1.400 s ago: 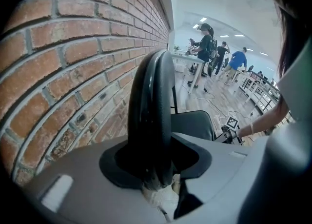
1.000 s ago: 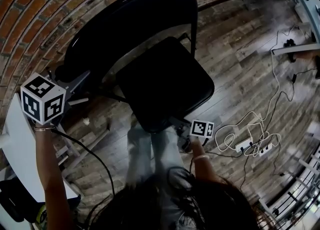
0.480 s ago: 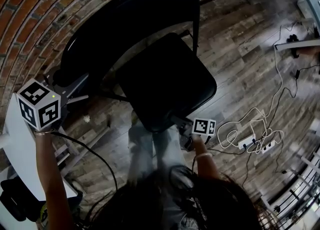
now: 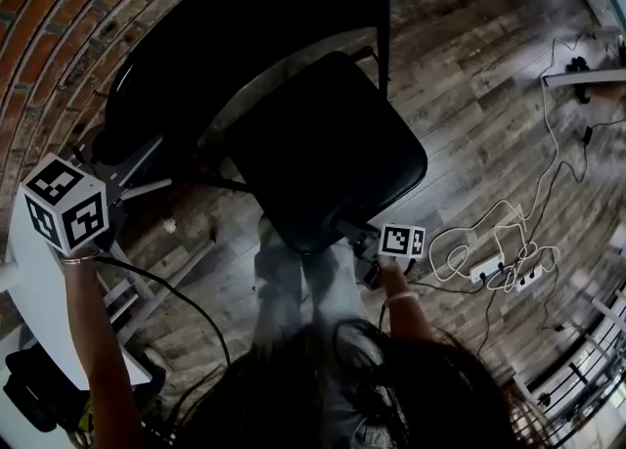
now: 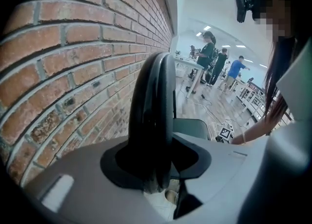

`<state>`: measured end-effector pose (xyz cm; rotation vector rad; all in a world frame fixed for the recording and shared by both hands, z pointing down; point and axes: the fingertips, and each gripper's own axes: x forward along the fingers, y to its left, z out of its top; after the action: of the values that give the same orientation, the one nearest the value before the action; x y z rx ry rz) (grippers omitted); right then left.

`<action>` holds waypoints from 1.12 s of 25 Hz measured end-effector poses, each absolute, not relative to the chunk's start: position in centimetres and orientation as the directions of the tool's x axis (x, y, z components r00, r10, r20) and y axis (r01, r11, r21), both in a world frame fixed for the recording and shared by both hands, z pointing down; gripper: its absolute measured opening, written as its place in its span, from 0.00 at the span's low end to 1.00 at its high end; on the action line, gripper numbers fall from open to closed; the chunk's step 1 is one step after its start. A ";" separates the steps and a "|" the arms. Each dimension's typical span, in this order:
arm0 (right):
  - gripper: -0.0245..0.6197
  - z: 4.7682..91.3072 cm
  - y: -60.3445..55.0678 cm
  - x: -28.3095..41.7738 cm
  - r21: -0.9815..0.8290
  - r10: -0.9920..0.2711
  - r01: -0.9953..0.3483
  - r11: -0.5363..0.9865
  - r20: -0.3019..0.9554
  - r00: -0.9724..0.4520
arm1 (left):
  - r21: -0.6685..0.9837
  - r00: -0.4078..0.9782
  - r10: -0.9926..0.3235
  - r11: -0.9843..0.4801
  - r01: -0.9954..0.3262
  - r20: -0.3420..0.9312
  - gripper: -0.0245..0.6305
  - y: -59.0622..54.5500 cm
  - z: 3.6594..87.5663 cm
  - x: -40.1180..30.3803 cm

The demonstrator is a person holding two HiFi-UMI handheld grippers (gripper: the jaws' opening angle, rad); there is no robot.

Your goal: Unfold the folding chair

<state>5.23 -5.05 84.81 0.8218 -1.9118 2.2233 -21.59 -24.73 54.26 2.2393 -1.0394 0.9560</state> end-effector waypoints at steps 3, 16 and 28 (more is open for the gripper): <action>0.46 85.2 -5.0 5.3 -0.888 -0.262 -0.408 -0.213 0.454 -0.852 | 0.135 0.466 -0.455 -0.590 -0.796 0.759 0.27 -25.1 54.6 -21.7; 0.48 86.8 -4.3 5.2 -0.877 -0.223 -0.417 -0.240 0.468 -0.855 | 0.137 0.458 -0.453 -0.580 -0.803 0.765 0.29 -25.9 55.7 -22.3; 0.49 88.0 -3.7 5.3 -0.859 -0.211 -0.439 -0.264 0.496 -0.843 | 0.134 0.459 -0.456 -0.583 -0.801 0.762 0.31 -26.7 56.8 -23.0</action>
<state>5.33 -3.71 87.98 0.8091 -1.8042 2.2408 -23.03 -26.68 56.78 2.2308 -1.0485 0.9554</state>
